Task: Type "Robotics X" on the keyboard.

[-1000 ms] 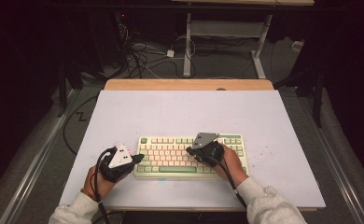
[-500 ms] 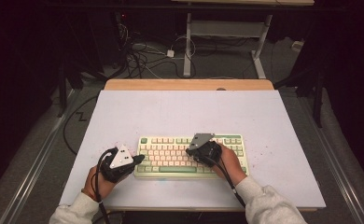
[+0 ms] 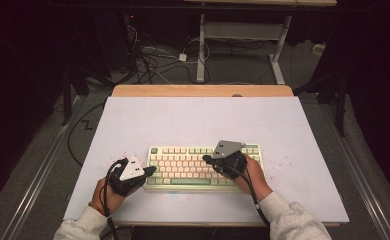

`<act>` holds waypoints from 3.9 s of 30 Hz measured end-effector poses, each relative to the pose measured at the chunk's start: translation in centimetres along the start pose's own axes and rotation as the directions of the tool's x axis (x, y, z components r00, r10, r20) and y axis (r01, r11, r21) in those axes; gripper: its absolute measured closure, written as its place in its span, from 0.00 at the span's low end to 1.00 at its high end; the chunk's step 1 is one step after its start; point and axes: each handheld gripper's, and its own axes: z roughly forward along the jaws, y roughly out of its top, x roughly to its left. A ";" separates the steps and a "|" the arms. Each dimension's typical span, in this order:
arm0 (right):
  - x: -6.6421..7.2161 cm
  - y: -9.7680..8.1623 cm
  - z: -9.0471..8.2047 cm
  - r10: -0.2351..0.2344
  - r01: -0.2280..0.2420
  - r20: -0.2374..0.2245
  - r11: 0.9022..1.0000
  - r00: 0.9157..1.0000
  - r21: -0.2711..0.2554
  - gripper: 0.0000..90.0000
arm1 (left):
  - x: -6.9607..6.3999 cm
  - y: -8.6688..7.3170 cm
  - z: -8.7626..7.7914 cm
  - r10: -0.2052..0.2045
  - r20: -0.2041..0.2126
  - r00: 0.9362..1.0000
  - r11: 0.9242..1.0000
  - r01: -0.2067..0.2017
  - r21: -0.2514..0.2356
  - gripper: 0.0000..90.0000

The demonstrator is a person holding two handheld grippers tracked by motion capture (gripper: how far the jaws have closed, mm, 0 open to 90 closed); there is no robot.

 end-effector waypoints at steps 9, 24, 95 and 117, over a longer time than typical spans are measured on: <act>0.3 -0.3 -2.1 0.006 -0.006 0.006 0.998 1.000 -0.057 1.00 | -0.1 0.1 0.0 0.001 0.000 1.000 1.000 -0.001 -0.001 0.97; 0.0 -0.9 -5.3 0.026 -0.021 0.034 0.992 0.999 -0.125 1.00 | -0.2 0.2 -0.3 0.001 -0.001 1.000 1.000 -0.001 -0.015 0.97; 0.3 -4.6 -7.0 0.027 -0.024 0.031 0.995 0.999 -0.095 1.00 | -3.0 4.3 4.6 0.105 0.122 0.987 0.994 -0.107 0.009 0.97; 0.4 -4.5 -6.9 0.025 -0.023 0.027 0.996 0.999 -0.087 1.00 | -2.8 4.3 4.9 0.108 0.121 0.987 0.993 -0.112 0.024 0.97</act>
